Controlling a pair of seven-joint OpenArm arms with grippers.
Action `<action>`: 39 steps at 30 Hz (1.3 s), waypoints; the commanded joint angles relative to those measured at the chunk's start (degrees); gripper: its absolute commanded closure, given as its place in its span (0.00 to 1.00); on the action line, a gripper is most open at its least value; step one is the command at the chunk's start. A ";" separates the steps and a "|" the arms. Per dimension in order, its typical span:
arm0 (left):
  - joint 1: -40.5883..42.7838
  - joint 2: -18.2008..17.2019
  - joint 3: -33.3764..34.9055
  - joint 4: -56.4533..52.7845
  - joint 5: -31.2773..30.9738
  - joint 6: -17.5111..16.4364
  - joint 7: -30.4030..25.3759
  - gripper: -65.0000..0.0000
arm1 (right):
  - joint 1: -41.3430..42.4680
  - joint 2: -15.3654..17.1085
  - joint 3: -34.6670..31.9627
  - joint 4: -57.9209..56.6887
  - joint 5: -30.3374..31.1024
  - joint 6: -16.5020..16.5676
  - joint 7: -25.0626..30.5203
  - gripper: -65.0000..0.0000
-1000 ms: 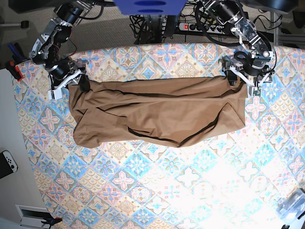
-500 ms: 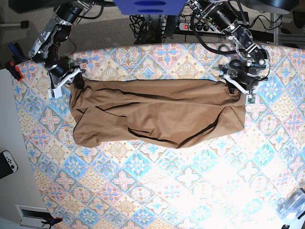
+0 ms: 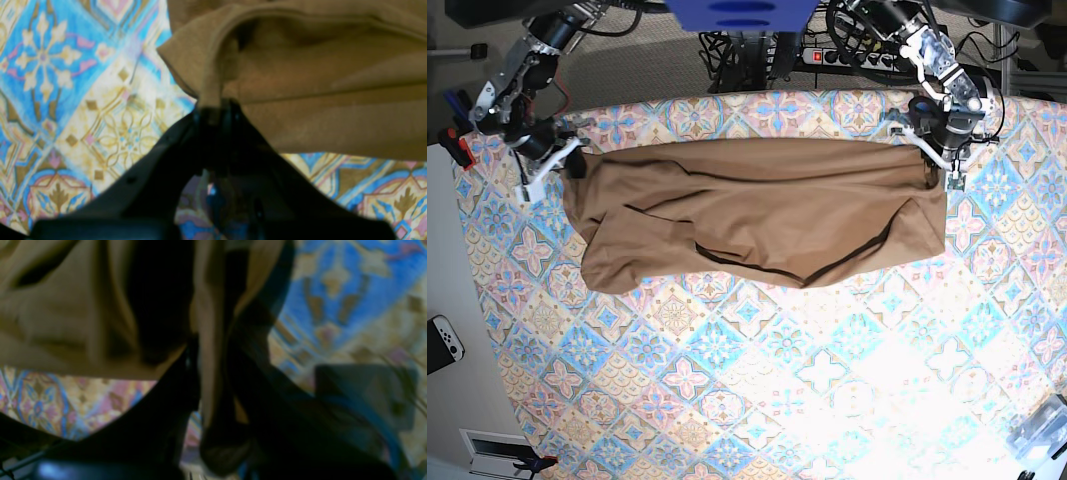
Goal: Layout the t-shirt on the table in an organized manner, then fold the t-shirt properly
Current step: 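Grasp the shirt's end corners with both grippers, then pull the held corners apart with both grippers to stretch the shirt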
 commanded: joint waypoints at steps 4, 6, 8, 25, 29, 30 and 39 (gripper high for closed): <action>2.03 -0.55 -0.21 2.09 2.47 0.71 2.49 1.00 | 0.05 1.36 1.75 0.42 -1.03 -0.56 -0.34 1.00; 2.39 -0.55 -0.21 2.17 2.47 0.71 2.49 1.00 | 0.05 1.36 1.66 0.42 -1.03 -0.56 -0.34 1.00; 2.39 -0.29 -0.21 2.00 2.99 0.71 2.49 1.00 | 0.05 1.36 1.66 0.16 -1.03 -0.56 -0.26 1.00; 2.12 2.53 -4.70 8.77 2.47 0.71 2.49 0.24 | 0.05 2.07 1.84 0.86 -1.03 -0.56 -0.34 0.52; 2.12 2.53 -4.70 9.74 2.38 0.71 2.49 0.24 | 0.05 2.59 1.93 0.86 -0.95 -0.56 -0.34 0.53; 2.12 2.53 -4.78 9.74 2.38 0.71 2.49 0.24 | 0.05 2.59 2.02 0.86 -0.95 -0.56 -0.17 0.53; 2.12 2.17 -4.61 9.82 2.38 0.71 2.49 0.24 | 0.05 5.06 1.66 3.15 -1.03 -0.56 -3.60 0.53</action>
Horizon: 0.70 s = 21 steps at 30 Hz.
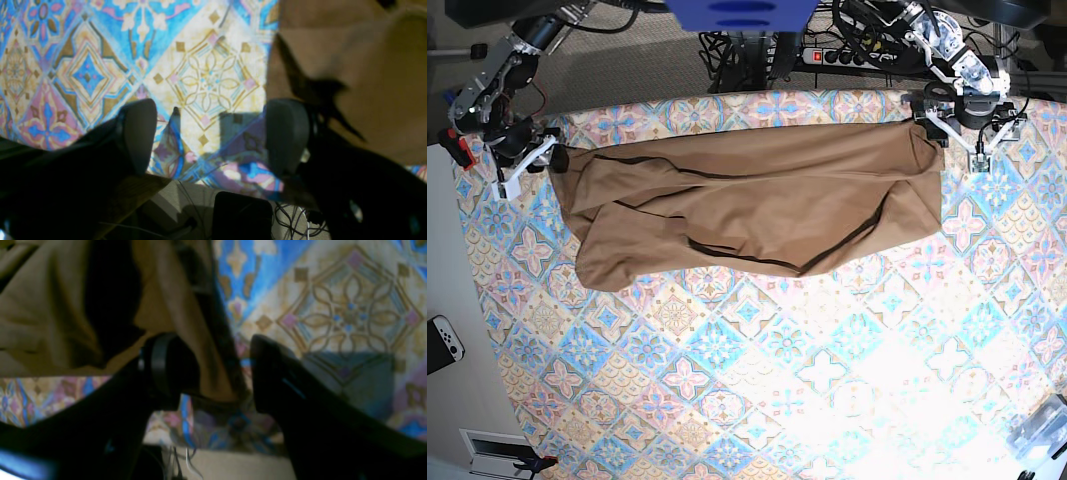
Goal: Layout the t-shirt on the table in an organized manner, then fold the t-shirt properly
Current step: 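Pull the held corners apart with both grippers to stretch the shirt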
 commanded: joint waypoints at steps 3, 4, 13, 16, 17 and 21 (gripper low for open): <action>-0.22 -0.21 0.09 1.10 -0.20 0.32 -0.71 0.24 | 0.24 1.54 0.11 5.13 0.32 0.17 -0.39 0.53; -0.22 -0.21 0.09 1.10 -0.20 0.32 -0.71 0.24 | 0.24 1.54 0.11 6.45 0.32 0.17 -0.30 0.53; -0.30 -0.03 0.18 1.19 -0.20 0.32 -0.71 0.24 | 0.24 1.45 -3.40 12.43 0.41 0.17 -0.30 0.52; -0.30 -0.03 0.18 1.19 -0.20 0.32 -0.71 0.24 | 0.24 1.45 -3.49 12.43 0.41 0.17 -0.39 0.53; -0.30 -0.03 0.18 1.28 -0.20 0.32 -0.71 0.24 | 0.33 1.45 -3.32 12.52 0.41 0.17 -0.39 0.53; -0.30 0.92 1.85 4.88 -0.29 0.32 -0.71 0.24 | 1.12 1.63 -3.40 13.40 0.41 0.17 -0.13 0.53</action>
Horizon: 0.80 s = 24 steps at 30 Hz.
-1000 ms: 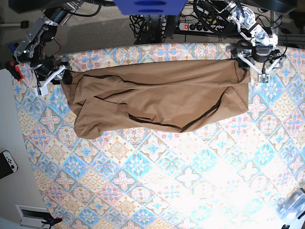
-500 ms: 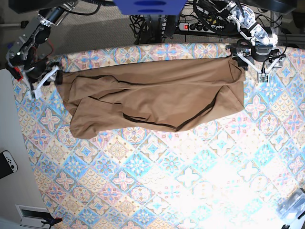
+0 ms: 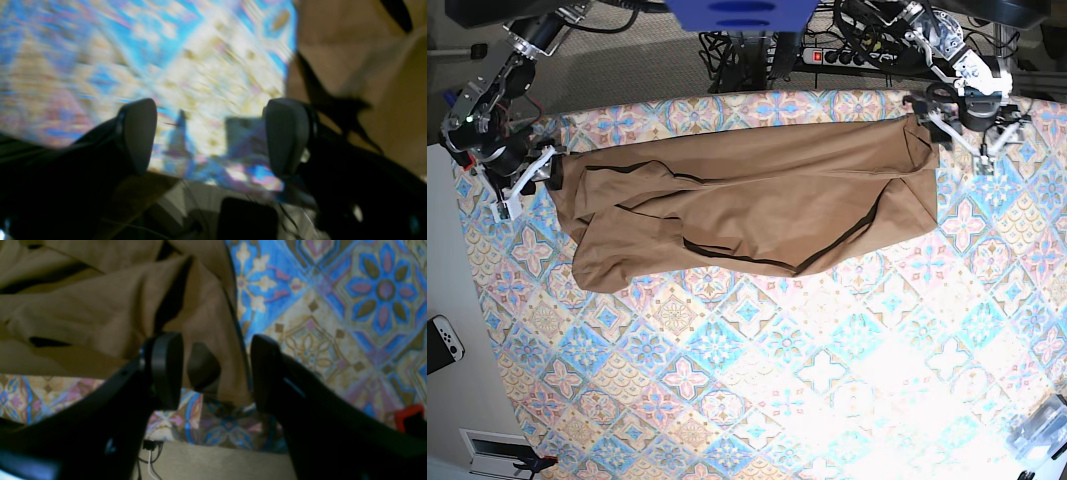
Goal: Layout the t-shirt on the table in an organized manner, then fold the t-shirt properly
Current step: 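Pull the held corners apart with both grippers to stretch the shirt, then move the right gripper along the shirt end and grasp the fabric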
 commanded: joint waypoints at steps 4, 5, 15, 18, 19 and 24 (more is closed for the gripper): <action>-2.94 0.38 2.67 4.93 -0.70 0.03 -1.12 0.24 | 5.63 1.01 0.11 5.55 0.84 0.12 1.38 0.53; -4.44 0.38 2.85 5.10 -0.62 0.03 -1.03 0.24 | 6.77 1.01 -0.06 6.26 0.84 0.12 1.38 0.53; -11.12 0.38 2.93 5.19 -0.53 0.03 12.77 0.24 | 13.72 1.19 -8.85 4.67 0.93 0.12 5.34 0.53; -11.03 0.38 2.93 5.10 -0.53 0.03 12.68 0.24 | 13.80 1.19 -11.58 -0.78 0.93 0.12 8.42 0.53; -10.94 0.38 2.93 5.10 -0.53 0.03 12.68 0.24 | 13.80 1.19 -12.28 -2.45 0.93 0.12 9.21 0.53; -10.94 0.38 2.93 5.10 -0.18 0.03 12.68 0.24 | 13.72 1.28 -13.34 -8.60 0.93 0.12 13.60 0.53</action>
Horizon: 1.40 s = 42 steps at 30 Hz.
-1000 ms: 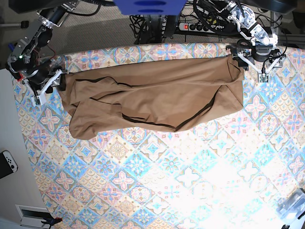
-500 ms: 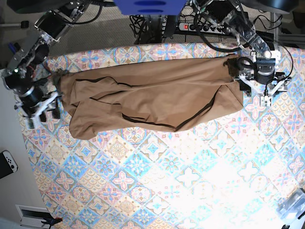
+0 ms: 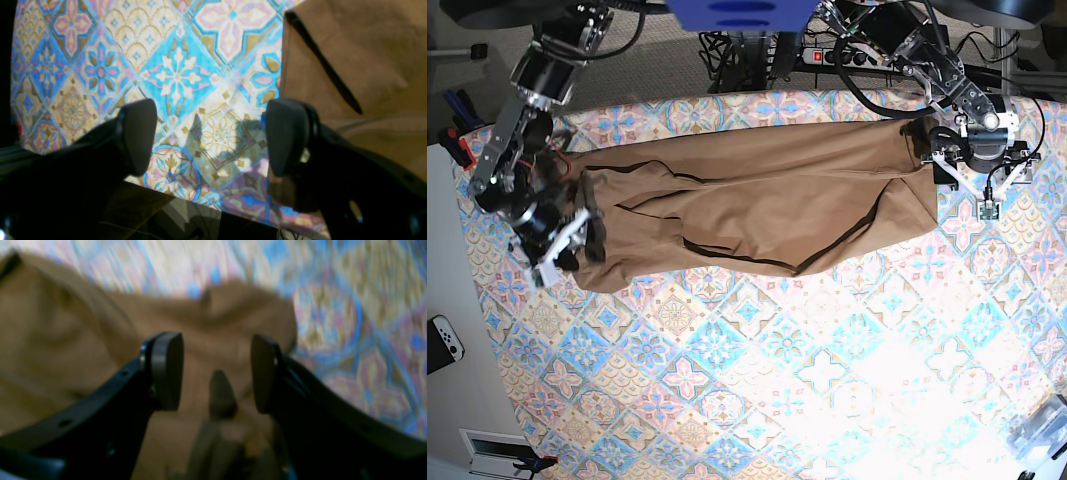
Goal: Layout the t-shirt on the table in an organized manner, then fold the t-shirt properly
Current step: 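Move the right gripper along the shirt end and grasp the fabric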
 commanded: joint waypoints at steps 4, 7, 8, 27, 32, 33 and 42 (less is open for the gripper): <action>-0.54 0.27 0.14 0.99 -0.26 0.32 -0.91 0.24 | 0.67 0.97 0.17 -1.31 0.89 0.32 1.56 0.53; -0.54 0.27 0.14 0.99 -0.26 0.32 -0.91 0.24 | 0.67 0.97 0.17 -3.51 0.80 0.32 1.92 0.53; -0.54 0.27 0.14 0.99 -0.26 0.32 -0.91 0.24 | 0.67 0.97 0.17 -4.04 0.80 0.32 2.53 0.53; -0.45 0.27 -0.13 0.99 -0.26 0.32 -0.47 0.24 | -1.00 2.64 0.08 -13.18 0.80 0.32 10.79 0.53; 0.17 0.27 -0.13 0.99 -0.18 0.32 -0.47 0.24 | -1.00 2.55 0.00 -13.18 0.80 0.32 10.79 0.53; 0.43 0.27 -0.04 0.99 -0.26 0.32 -0.65 0.24 | -1.00 2.55 0.00 -13.18 0.80 0.32 10.79 0.53; 0.52 0.27 0.05 0.99 -0.26 0.32 -0.56 0.24 | -0.92 2.55 -0.09 -13.18 0.80 0.32 10.71 0.53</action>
